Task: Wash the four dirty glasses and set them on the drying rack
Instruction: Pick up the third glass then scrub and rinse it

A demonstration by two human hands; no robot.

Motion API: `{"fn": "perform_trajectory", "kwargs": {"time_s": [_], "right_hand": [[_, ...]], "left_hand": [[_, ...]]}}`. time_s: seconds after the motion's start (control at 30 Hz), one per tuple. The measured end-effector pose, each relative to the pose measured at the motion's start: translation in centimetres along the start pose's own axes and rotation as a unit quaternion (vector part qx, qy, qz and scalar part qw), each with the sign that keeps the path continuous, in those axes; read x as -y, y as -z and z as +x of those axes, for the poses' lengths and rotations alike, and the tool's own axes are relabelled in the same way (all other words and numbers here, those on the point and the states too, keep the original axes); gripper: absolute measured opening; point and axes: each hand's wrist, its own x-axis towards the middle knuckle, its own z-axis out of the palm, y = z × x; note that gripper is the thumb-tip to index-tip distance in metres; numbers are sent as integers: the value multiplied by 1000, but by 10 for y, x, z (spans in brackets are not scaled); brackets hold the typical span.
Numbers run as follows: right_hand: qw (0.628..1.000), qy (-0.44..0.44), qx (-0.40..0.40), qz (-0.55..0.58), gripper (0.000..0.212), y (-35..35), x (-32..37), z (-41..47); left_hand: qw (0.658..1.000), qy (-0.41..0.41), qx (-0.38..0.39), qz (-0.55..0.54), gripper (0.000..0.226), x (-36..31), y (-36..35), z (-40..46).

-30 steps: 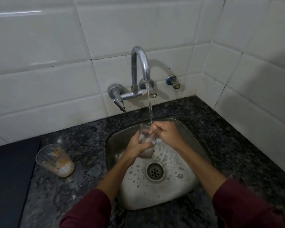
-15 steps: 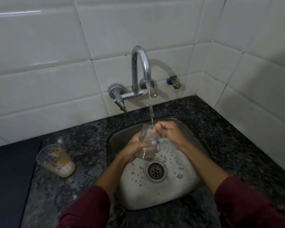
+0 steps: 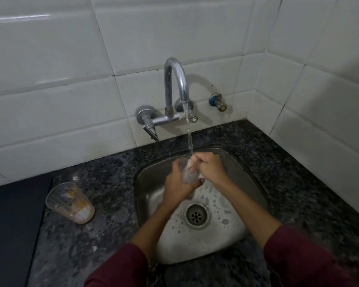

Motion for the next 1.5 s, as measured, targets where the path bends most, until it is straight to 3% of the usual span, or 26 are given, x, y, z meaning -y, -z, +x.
{"fn": "perform_trajectory", "kwargs": {"time_s": [0.07, 0.17, 0.37, 0.53, 0.67, 0.83, 1.0, 1.13, 1.23, 1.37, 1.43, 1.5], "right_hand": [[995, 28, 25, 90, 33, 8, -8, -1], [983, 48, 58, 165, 34, 11, -11, -5], [997, 51, 11, 63, 38, 2, -18, 5], [999, 29, -21, -22, 25, -13, -13, 4], [997, -55, -14, -61, 26, -23, -17, 8], [977, -188, 59, -80, 22, -30, -38, 7], [976, -202, 58, -60, 19, -37, -52, -7], [975, -210, 53, -46, 19, -37, -58, -8], [972, -225, 51, 31, 19, -37, -63, -10], [951, -222, -11, 214, 23, -34, -62, -11], [935, -217, 48, 275, 35, -31, -61, -18], [915, -203, 159, 311, 65, -31, -58, -24]], "left_hand": [[985, 24, 115, -128, 76, 3, 15, 7], [922, 80, 234, -299, 59, 5, 29, 9], [958, 72, 114, -253, 56, 2, 13, 5], [998, 37, -4, -55, 62, 3, -1, -3], [995, 101, -8, 12, 77, 6, -14, -10], [963, 247, 103, -40, 97, 16, -14, -12], [908, 364, 182, -98, 63, 8, -3, -15], [885, 400, 211, -107, 71, 15, 0, -14], [874, 414, 200, -156, 69, 21, 2, -13], [858, 402, 100, -305, 50, 35, -3, -5], [858, 356, 57, -365, 46, 36, -7, -1], [864, 290, 39, -410, 41, 30, -10, 2]]}}
